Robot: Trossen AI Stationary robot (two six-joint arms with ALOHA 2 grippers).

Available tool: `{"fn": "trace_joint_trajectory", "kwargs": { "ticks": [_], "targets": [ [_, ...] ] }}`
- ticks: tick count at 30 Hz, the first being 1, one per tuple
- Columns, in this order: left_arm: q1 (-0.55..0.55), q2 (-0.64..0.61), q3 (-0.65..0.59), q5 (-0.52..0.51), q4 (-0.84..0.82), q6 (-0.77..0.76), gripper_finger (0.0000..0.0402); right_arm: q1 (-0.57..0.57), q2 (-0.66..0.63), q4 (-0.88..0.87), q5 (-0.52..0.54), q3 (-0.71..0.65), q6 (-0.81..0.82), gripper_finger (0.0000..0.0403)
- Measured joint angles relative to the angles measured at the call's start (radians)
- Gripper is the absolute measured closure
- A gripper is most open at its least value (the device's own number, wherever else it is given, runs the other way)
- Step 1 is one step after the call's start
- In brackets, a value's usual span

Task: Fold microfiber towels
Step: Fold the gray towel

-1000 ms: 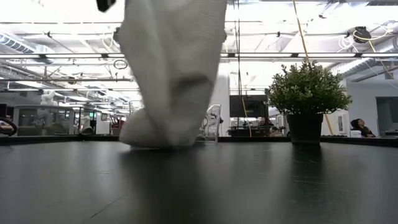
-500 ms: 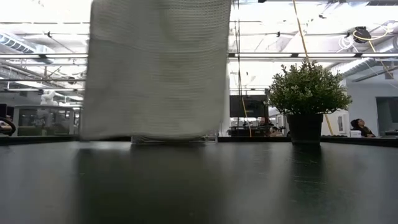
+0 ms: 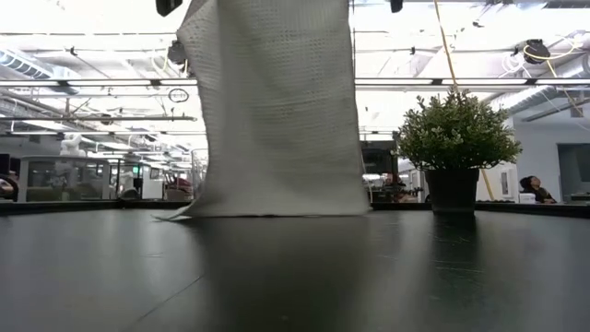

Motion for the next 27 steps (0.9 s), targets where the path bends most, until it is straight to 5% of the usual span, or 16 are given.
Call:
{"fn": "trace_joint_trajectory", "kwargs": {
  "ticks": [9,16,27],
  "targets": [
    [0.119,-0.003,0.000,0.195,0.002,0.024,0.0401,-0.087,-0.018,-0.017,-0.061,0.000,-0.026,0.0403],
    [0.142,0.001,0.054,0.211,-0.026,0.036,0.0401,-0.114,-0.051,-0.040,-0.111,0.000,-0.011,0.0403],
    [-0.065,0.057,0.014,0.208,-0.155,-0.119,0.0401,-0.014,-0.053,-0.321,-0.191,0.000,0.095,0.0403]
  ]
}}
